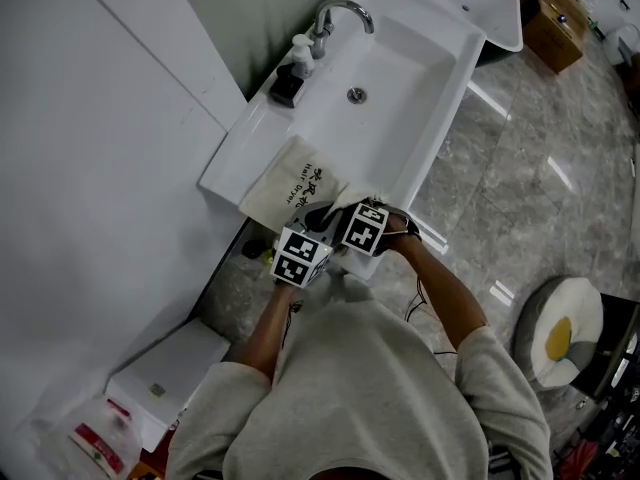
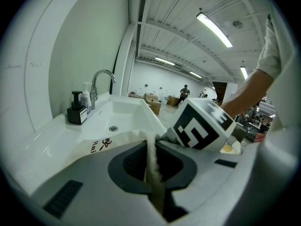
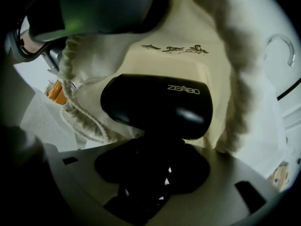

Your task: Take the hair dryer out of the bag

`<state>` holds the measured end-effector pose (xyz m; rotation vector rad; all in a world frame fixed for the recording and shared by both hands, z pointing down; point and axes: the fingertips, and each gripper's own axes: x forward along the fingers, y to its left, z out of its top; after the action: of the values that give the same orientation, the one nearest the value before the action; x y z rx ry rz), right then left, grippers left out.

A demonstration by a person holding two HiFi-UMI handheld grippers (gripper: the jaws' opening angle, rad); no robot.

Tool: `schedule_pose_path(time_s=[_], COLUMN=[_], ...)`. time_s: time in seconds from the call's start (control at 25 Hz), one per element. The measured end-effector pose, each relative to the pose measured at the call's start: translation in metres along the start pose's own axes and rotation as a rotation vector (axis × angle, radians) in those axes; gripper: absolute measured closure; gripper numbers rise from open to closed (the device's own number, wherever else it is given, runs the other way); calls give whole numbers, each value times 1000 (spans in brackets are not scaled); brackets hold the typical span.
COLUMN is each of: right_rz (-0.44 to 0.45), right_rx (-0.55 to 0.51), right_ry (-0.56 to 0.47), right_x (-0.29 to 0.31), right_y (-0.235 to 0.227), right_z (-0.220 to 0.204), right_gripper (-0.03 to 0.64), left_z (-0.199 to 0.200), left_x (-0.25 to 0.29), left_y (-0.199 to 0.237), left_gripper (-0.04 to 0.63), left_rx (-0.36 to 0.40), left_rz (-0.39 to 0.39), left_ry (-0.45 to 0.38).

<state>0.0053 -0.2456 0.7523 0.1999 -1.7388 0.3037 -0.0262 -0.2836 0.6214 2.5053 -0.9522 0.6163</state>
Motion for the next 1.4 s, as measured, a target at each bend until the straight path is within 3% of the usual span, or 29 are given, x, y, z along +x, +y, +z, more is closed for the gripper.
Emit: schedule_pose_path(time_s=[0.72,1.4], right_rz=[-19,-148], right_rx=[84,422], right_ry=[-229,-737], right_x=[-47,-135], right_y=[20,3], right_z=[-27,-30], right_gripper=[410,410], left_z=[0,-8], left_x=[5,2], left_y=[1,-9], left_gripper=[572,571], left_rx=[14,29], left_rz=[11,33], left_ry=[14,34])
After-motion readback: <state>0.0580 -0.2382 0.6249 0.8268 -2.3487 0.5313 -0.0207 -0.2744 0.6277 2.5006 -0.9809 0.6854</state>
